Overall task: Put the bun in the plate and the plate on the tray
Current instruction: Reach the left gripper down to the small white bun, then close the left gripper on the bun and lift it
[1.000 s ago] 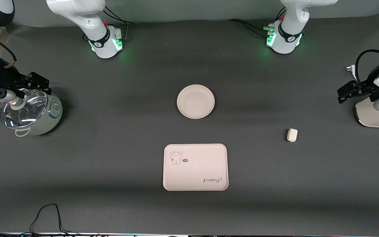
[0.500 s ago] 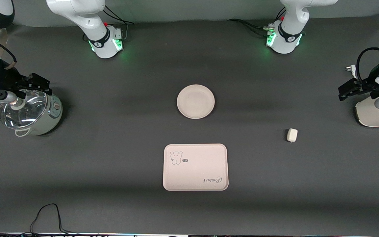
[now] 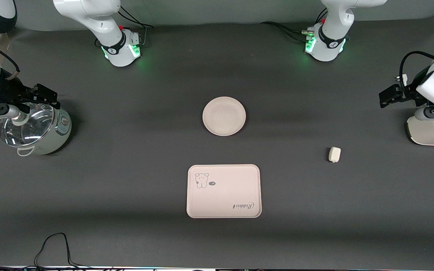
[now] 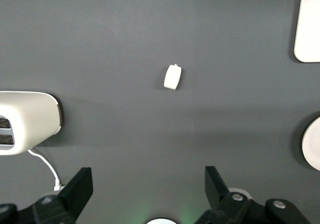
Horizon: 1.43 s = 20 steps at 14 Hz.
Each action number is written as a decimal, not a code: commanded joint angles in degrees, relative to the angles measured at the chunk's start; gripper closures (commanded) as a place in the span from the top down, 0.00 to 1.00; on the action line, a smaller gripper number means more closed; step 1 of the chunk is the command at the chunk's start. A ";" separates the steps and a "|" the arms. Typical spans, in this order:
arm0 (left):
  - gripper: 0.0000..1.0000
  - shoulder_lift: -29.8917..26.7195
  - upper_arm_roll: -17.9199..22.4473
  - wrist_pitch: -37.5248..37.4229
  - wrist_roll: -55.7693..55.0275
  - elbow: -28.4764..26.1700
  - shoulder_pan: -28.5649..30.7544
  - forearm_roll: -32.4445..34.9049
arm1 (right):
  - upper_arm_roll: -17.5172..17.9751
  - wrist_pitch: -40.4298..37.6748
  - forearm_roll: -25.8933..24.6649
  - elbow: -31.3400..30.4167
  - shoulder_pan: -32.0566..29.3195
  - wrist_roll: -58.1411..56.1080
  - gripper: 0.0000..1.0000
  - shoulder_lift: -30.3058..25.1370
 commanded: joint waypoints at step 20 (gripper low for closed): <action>1.00 29.13 0.36 49.67 1.25 -20.72 -0.42 -5.45 | 0.66 2.93 3.65 -1.04 3.87 6.25 1.00 3.26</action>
